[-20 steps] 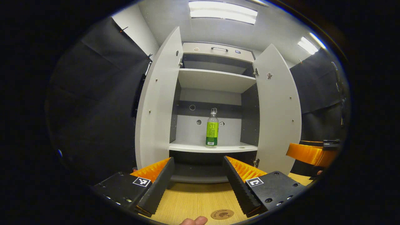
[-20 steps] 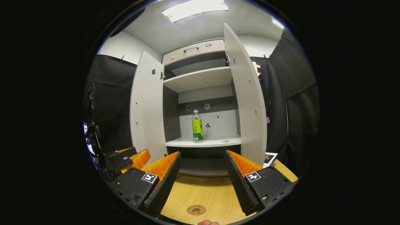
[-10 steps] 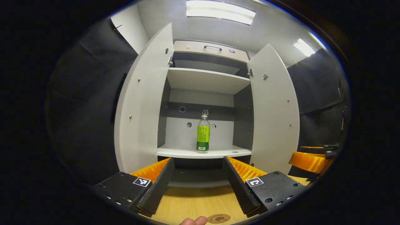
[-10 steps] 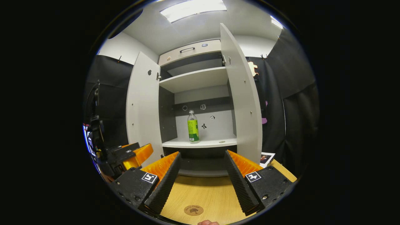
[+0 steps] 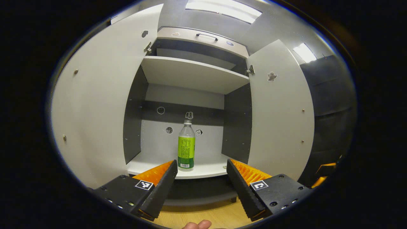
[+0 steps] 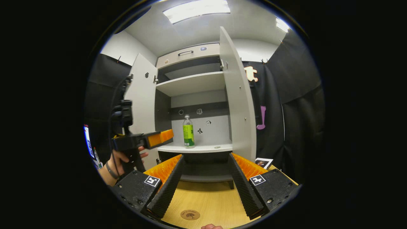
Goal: Grasp the bottle in the cabinet with the left hand and place it on the coaster, then close the right door with the right hand and the left door with the left hand.
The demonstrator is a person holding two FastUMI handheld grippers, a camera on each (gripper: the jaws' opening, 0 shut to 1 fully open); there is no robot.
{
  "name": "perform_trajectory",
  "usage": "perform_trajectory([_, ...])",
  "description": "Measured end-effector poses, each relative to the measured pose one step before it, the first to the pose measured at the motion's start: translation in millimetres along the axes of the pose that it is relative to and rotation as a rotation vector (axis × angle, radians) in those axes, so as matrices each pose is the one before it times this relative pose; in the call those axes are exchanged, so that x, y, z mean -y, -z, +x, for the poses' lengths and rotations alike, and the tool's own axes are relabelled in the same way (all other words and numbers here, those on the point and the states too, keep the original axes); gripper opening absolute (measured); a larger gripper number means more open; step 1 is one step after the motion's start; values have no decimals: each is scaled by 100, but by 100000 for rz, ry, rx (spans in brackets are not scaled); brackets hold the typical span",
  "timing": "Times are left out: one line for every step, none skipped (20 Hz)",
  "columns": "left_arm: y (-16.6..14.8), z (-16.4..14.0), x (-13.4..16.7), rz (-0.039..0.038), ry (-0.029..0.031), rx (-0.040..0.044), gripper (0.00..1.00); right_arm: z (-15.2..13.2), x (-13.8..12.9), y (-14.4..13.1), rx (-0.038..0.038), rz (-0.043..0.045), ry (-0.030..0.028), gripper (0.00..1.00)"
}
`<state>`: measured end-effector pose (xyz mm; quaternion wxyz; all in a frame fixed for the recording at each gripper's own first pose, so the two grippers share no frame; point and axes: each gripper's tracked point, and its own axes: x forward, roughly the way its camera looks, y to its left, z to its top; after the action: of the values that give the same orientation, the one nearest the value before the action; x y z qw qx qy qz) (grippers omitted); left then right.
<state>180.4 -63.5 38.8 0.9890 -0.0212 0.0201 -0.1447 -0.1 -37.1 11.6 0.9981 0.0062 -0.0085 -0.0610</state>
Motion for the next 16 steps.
perform_trajectory([-375, 1516, -503, -627, -632, 720, 95, -68, 362, -153, 440, 400, 1634, 84])
perform_trajectory([-168, 1456, -432, -274, -252, 81, 95, -33, 255, -202, 586, 517, 1378, 84])
perform_trajectory([52, 1421, -495, -101, -573, -635, 99, -64, 270, -93, 208, 513, 1079, 84])
perform_trajectory([116, 1297, -586, -131, -743, -926, 94, -100, 155, -1, -11, 452, 434, 84])
perform_trajectory([145, 1207, -573, 19, -1065, -1183, 95, -52, -16, -190, 255, 648, -224, 84])
perform_trajectory([107, 1188, -460, -164, -869, -527, 95, -109, -4, -87, 235, 506, -156, 84])
perform_trajectory([-39, 1108, -380, -159, -574, 89, 95, -123, 78, -60, 46, -88, 388, 84])
perform_trajectory([4, 1194, -256, 302, 41, -147, 94, 15, 256, 11, 41, -531, 537, 84])
perform_trajectory([147, 1067, -224, 815, -93, -577, 95, 28, 125, 10, -38, -670, 418, 84])
perform_trajectory([92, 1102, -239, 954, -72, -749, 94, 139, 31, 81, -163, -429, 178, 84])
perform_trajectory([100, 999, -135, 953, 606, -531, 95, 152, -96, 25, -81, 55, -633, 84])
perform_trajectory([104, 1029, -38, 1017, 421, -315, 95, 179, -139, 81, -196, 458, -637, 84])
perform_trajectory([164, 1014, 1, 829, 296, -213, 95, 246, 4, 147, -570, 305, -124, 84])
perform_trajectory([317, 894, -43, 661, 108, -424, 95, 208, 111, 252, -706, 42, 34, 84])
perform_trajectory([270, 772, -76, 530, -157, -687, 95, 157, 47, 106, -544, -102, 101, 84])
perform_trajectory([224, 674, 9, 308, -181, -368, 94, 194, 119, 108, -357, -160, 137, 84])
